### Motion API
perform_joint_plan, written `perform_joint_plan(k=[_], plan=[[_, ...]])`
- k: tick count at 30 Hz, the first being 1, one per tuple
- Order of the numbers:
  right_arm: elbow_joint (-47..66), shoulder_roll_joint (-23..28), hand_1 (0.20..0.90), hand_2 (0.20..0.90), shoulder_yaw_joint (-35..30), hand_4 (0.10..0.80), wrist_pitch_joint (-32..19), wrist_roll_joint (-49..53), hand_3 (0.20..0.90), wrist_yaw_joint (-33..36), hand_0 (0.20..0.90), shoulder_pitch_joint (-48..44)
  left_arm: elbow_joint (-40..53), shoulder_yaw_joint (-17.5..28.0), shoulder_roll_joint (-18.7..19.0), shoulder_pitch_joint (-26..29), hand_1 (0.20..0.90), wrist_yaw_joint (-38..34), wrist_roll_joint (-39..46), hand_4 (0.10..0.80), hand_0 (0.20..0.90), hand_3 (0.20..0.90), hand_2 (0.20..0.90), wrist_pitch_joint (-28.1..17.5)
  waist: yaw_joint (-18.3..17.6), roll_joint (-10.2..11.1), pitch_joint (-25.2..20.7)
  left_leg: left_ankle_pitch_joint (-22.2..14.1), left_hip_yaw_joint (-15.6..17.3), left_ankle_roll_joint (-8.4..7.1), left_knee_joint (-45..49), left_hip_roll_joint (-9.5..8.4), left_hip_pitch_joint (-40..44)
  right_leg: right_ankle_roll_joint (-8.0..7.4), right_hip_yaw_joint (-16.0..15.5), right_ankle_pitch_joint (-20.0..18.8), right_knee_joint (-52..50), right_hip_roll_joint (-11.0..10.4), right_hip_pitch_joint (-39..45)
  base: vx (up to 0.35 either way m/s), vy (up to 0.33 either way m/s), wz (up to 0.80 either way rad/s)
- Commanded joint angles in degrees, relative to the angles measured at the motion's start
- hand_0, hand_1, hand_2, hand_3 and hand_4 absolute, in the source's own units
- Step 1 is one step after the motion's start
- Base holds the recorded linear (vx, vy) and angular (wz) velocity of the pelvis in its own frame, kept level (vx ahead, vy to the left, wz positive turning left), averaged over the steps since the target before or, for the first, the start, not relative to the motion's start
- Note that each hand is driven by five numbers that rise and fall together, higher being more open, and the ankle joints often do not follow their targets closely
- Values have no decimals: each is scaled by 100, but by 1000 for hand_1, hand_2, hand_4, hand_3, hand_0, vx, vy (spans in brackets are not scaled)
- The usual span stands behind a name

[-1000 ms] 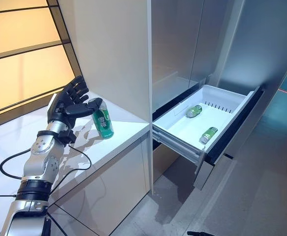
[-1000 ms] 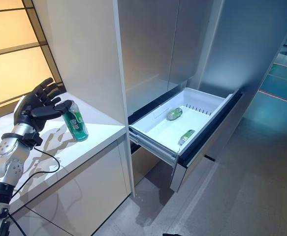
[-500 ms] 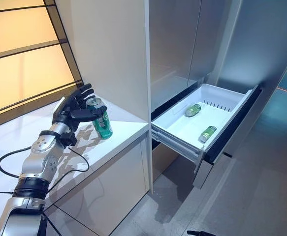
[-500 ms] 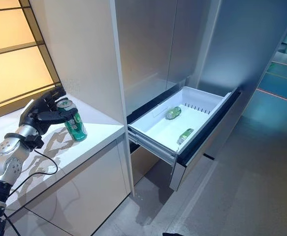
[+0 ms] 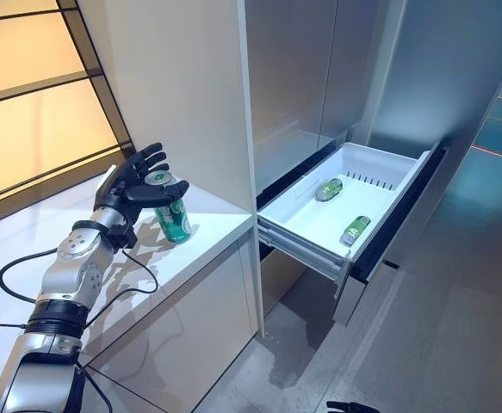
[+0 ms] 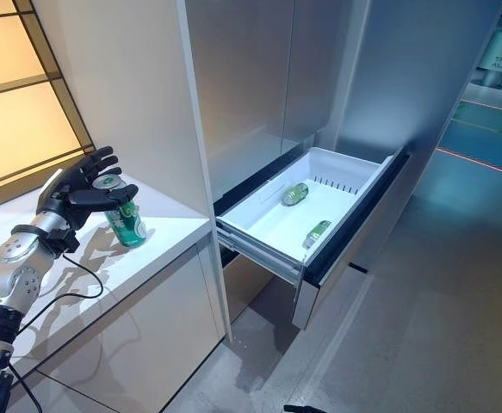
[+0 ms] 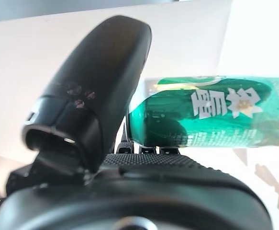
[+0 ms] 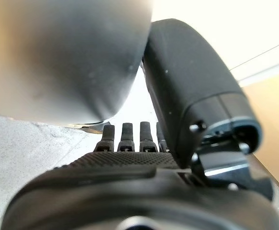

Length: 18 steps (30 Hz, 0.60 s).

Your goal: Put drinks into fridge and close the fridge

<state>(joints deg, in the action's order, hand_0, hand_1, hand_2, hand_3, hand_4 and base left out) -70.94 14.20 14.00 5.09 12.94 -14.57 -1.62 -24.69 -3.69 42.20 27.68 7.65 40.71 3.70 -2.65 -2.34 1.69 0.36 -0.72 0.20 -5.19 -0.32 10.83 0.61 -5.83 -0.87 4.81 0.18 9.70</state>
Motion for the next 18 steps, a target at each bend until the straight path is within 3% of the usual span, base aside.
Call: perform_joint_plan(k=[1, 18], plan=[[-308, 181, 900, 900, 248, 800, 31, -134, 900, -174, 900, 19, -267, 188, 425, 1445, 900, -182, -73, 800, 900, 900, 900, -436, -110, 3, -136, -322, 335, 105, 91, -165, 45, -361, 441, 139, -236, -130, -89, 0, 0, 0], [-258, 184, 900, 900, 240, 800, 50, -82, 900, -143, 900, 63, -721, 63, 400, 1472, 900, -299, -471, 800, 900, 900, 900, -368, -161, 34, -131, -343, 358, 123, 104, -179, 52, -373, 495, 137, -263, -123, -113, 6, -1, -1]])
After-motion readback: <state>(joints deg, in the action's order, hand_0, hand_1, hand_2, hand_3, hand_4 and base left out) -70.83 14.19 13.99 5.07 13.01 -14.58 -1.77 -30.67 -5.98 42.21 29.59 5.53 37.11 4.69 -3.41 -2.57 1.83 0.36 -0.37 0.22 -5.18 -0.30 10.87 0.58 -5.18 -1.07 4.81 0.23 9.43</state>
